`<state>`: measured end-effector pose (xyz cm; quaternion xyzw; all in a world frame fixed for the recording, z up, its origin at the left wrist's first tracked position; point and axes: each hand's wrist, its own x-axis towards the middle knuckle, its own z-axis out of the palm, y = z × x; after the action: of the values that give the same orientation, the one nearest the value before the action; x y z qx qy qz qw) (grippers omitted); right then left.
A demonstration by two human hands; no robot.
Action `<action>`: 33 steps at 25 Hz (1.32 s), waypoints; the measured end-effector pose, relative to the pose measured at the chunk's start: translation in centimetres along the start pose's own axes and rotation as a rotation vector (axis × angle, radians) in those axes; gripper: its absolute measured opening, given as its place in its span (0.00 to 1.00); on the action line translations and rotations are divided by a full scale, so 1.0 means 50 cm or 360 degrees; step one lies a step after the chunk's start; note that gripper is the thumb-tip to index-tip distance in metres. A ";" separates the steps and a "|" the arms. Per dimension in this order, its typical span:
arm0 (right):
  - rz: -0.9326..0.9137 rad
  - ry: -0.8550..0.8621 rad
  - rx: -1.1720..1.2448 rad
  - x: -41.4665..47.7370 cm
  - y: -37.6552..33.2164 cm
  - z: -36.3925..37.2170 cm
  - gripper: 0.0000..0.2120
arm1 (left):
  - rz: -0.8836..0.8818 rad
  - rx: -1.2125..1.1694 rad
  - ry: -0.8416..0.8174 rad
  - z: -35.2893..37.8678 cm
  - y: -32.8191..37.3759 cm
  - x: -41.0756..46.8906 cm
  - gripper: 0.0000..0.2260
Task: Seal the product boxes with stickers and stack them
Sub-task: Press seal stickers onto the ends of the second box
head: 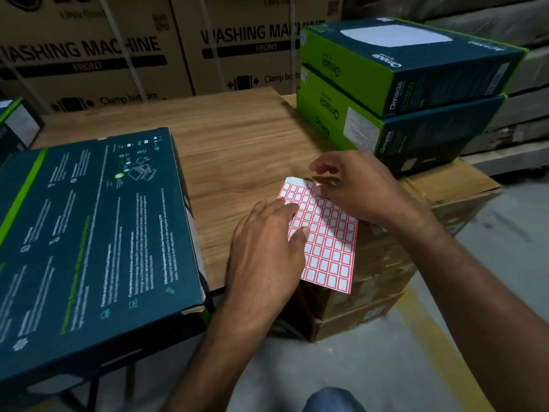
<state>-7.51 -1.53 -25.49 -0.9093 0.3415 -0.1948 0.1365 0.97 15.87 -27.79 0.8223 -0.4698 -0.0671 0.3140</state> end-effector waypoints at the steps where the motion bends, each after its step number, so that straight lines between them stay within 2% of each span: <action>1: 0.0056 0.0010 0.0038 -0.012 -0.004 -0.002 0.18 | 0.0012 0.0009 -0.0006 -0.003 0.000 -0.004 0.22; 6: 0.0459 0.0179 0.0111 -0.089 -0.015 -0.007 0.24 | 0.0040 0.0044 -0.0029 -0.017 -0.006 -0.027 0.23; 9: 0.0767 0.0263 0.0164 -0.155 -0.016 -0.009 0.23 | 0.0057 0.0021 -0.0033 -0.016 -0.011 -0.035 0.23; 13: 0.0857 0.0181 0.0397 -0.205 -0.041 -0.008 0.22 | 0.0036 0.0023 -0.0033 -0.009 -0.009 -0.052 0.24; 17: 0.0882 0.0299 0.0778 -0.231 -0.063 -0.011 0.24 | 0.0020 -0.0055 -0.0003 -0.006 -0.008 -0.071 0.25; 21: 0.0811 0.0395 0.1326 -0.272 -0.082 -0.039 0.37 | -0.0033 -0.0658 0.0080 -0.026 0.001 -0.100 0.22; 23: 0.0761 0.0288 0.1684 -0.300 -0.090 -0.066 0.41 | -0.0159 -0.1026 0.0085 -0.044 0.013 -0.111 0.28; 24: 0.0726 0.0229 0.1780 -0.314 -0.095 -0.081 0.42 | -0.0253 -0.1270 0.0076 -0.057 0.022 -0.116 0.34; 25: 0.0674 0.0166 0.1822 -0.329 -0.103 -0.095 0.40 | -0.0351 -0.1477 0.0067 -0.073 0.031 -0.123 0.36; 27: 0.0555 0.0054 0.1794 -0.356 -0.121 -0.117 0.35 | -0.0349 -0.1735 0.0056 -0.104 0.048 -0.142 0.24; 29: 0.0499 0.0017 0.1738 -0.376 -0.136 -0.129 0.34 | -0.0287 -0.1794 0.0124 -0.133 0.066 -0.172 0.13; 33: 0.0456 -0.0061 0.1703 -0.398 -0.160 -0.151 0.37 | -0.0107 -0.1738 0.0222 -0.188 0.072 -0.232 0.09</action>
<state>-20.11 16.88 -20.93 -0.6609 0.3127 -0.3041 0.6107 -4.22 28.29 -20.36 0.5570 -0.3181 -0.2564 0.7231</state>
